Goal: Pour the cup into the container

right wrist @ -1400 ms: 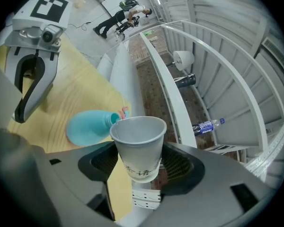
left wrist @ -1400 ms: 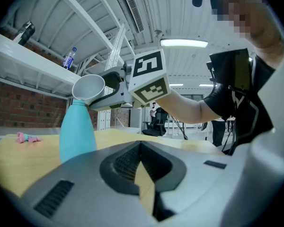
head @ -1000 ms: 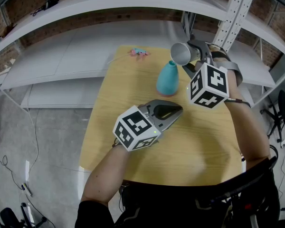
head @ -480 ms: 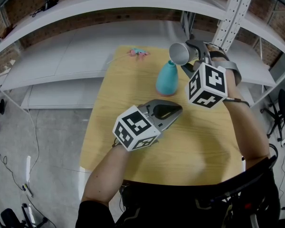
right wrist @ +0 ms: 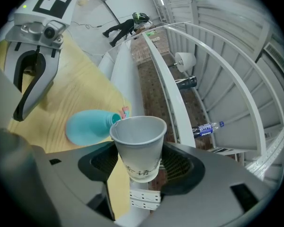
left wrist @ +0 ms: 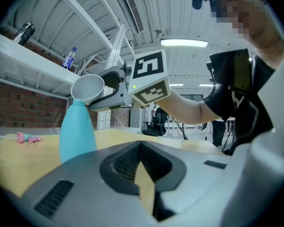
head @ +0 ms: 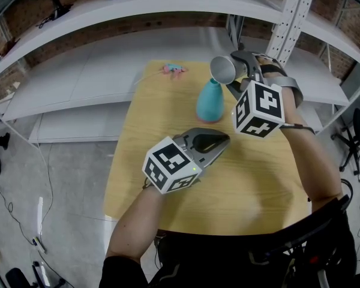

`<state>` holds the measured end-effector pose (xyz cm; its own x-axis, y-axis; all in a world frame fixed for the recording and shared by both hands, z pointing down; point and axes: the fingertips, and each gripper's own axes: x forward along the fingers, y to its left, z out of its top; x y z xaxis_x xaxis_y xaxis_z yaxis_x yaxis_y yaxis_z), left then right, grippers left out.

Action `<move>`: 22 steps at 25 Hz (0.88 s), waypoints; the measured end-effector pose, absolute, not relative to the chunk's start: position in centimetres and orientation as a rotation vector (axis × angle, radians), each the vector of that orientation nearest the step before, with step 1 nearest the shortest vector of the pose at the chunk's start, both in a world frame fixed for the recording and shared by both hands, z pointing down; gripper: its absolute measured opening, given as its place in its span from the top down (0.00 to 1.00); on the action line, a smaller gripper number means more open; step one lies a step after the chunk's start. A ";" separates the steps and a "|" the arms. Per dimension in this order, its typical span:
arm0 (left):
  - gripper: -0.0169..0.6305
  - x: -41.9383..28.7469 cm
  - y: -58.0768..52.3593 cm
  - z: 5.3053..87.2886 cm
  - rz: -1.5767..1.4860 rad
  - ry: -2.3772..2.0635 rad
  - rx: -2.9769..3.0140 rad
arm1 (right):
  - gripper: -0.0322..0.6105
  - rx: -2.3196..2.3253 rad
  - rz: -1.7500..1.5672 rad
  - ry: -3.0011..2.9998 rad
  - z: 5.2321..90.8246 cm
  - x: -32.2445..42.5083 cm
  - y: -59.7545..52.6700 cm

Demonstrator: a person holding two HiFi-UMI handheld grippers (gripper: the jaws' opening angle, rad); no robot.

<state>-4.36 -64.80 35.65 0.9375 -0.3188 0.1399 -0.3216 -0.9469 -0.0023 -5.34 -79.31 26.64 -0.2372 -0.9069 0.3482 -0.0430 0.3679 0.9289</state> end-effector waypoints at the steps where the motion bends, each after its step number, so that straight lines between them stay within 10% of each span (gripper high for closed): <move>1: 0.98 -4.4 -64.8 35.6 0.218 -0.508 3.072 | 0.49 0.874 -1.041 -1.592 26.6 -5.3 -79.3; 22: 0.98 -4.5 -64.8 35.8 0.220 -0.511 3.072 | 0.49 1.171 -0.249 -2.390 29.2 0.1 -78.8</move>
